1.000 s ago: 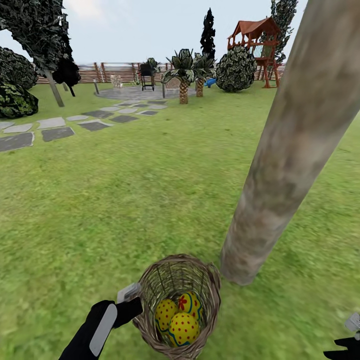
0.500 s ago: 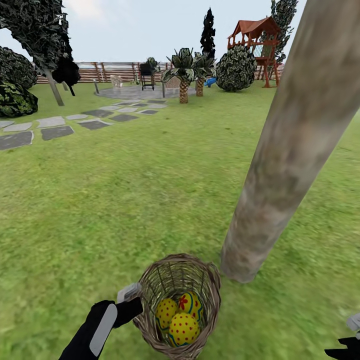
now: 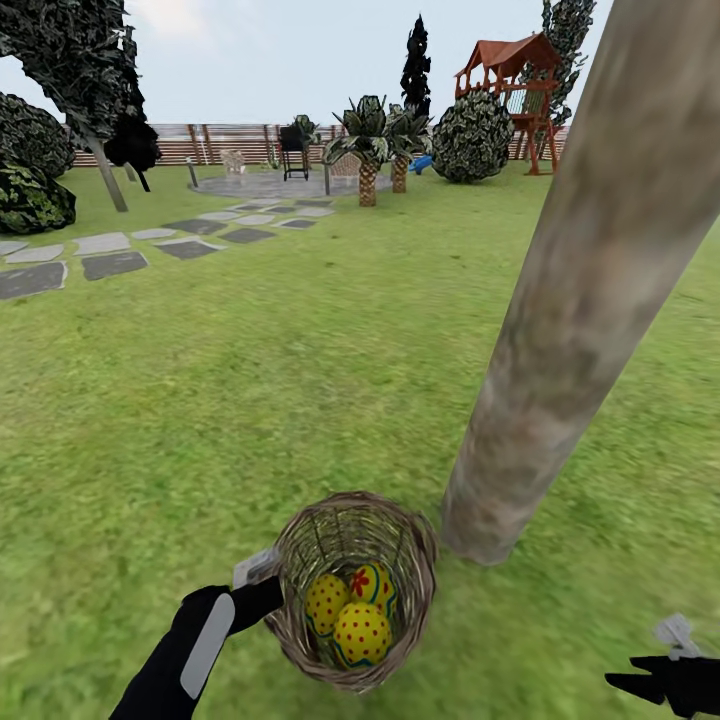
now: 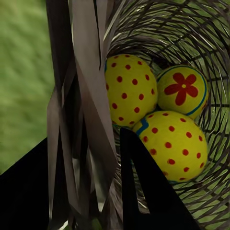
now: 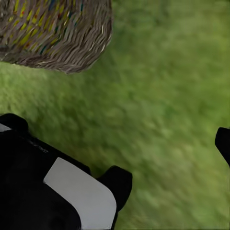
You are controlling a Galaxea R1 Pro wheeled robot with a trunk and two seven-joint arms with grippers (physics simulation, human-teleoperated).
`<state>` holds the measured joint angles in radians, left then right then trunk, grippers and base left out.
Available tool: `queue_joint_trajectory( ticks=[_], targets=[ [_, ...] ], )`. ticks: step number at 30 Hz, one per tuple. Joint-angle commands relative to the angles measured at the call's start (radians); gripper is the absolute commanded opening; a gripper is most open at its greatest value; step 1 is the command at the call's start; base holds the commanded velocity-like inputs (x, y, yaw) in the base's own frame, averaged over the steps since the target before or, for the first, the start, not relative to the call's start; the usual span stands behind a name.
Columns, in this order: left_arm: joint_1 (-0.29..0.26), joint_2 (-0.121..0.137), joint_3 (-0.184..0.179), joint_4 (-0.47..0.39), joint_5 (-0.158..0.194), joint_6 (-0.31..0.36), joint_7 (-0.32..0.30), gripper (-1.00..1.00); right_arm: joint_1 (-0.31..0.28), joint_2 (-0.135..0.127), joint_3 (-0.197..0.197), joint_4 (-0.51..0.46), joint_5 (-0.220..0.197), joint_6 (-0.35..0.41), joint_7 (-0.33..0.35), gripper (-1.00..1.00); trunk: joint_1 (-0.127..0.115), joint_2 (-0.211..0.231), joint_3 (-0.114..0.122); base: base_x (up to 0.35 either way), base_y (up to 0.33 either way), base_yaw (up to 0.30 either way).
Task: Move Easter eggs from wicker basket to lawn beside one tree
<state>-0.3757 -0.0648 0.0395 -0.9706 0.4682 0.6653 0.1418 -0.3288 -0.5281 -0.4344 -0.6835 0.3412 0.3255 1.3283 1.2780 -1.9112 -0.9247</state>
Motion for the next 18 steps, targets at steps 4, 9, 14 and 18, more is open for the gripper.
queue_joint_trajectory(
  ticks=[4,9,14,18],
  targets=[
    [-0.001,-0.001,0.002,-0.002,0.076,0.004,0.007,-1.0,-0.001,0.025,-0.004,0.001,0.007,0.009,0.005,1.0,0.008,-0.015,-0.007,0.0,0.0,0.0],
    [0.0,-0.001,0.002,-0.001,0.076,0.004,0.007,-1.0,-0.001,0.025,-0.004,0.001,0.007,0.009,0.005,1.0,0.027,-0.05,-0.023,0.0,0.0,0.0],
    [-0.001,-0.001,0.002,-0.002,0.076,0.004,0.007,-1.0,-0.001,0.026,-0.004,0.001,0.007,0.009,0.005,1.0,0.046,-0.085,-0.038,0.0,0.0,0.0],
    [0.0,-0.001,0.002,-0.002,0.076,0.004,0.007,-1.0,-0.001,0.026,-0.004,0.005,0.007,0.009,0.004,1.0,0.061,-0.113,-0.051,0.0,0.0,0.0]
  ],
)
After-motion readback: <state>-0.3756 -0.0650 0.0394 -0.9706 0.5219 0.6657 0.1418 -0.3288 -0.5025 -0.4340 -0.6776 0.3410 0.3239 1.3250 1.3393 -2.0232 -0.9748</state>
